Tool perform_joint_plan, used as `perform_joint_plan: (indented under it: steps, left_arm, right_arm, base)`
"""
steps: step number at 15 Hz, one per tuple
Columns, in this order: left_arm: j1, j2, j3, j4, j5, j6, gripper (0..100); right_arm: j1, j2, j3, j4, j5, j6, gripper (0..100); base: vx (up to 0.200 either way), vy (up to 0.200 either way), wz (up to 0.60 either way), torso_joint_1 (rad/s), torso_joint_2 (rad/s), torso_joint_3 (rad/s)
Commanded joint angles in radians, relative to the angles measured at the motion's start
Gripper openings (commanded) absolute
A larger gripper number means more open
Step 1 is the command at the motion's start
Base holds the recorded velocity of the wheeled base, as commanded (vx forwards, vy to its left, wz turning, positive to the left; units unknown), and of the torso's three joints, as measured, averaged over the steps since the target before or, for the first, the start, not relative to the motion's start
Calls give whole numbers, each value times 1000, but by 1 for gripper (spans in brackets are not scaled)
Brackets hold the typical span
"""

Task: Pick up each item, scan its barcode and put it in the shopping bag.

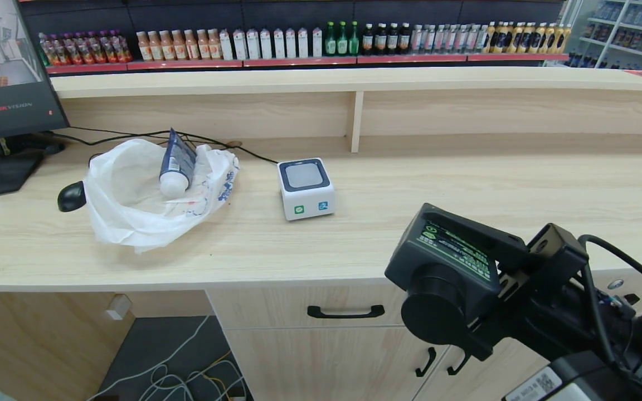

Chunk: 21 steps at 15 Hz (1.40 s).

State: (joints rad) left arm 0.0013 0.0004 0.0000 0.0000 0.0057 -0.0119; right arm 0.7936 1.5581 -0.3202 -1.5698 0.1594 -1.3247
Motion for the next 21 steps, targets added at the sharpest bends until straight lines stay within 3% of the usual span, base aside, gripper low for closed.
perform_joint_plan:
  steps: [1, 15, 21]
  left_arm:
    - [0, 0, 0, 0, 0, 0, 100]
    - [0, 0, 0, 0, 0, -2, 100]
    - [0, 0, 0, 0, 0, 0, 100]
  right_arm:
    - [1, -1, 7, -1, 0, -2, 0]
    - [3, 17, 4, -1, 22, 18, 0]
    - [-1, 11, -8, -1, -21, 148, 0]
  base:
    - [0, 0, 0, 0, 0, 0]
    - [0, 0, 0, 0, 0, 0]
    - [0, 0, 0, 0, 0, 0]
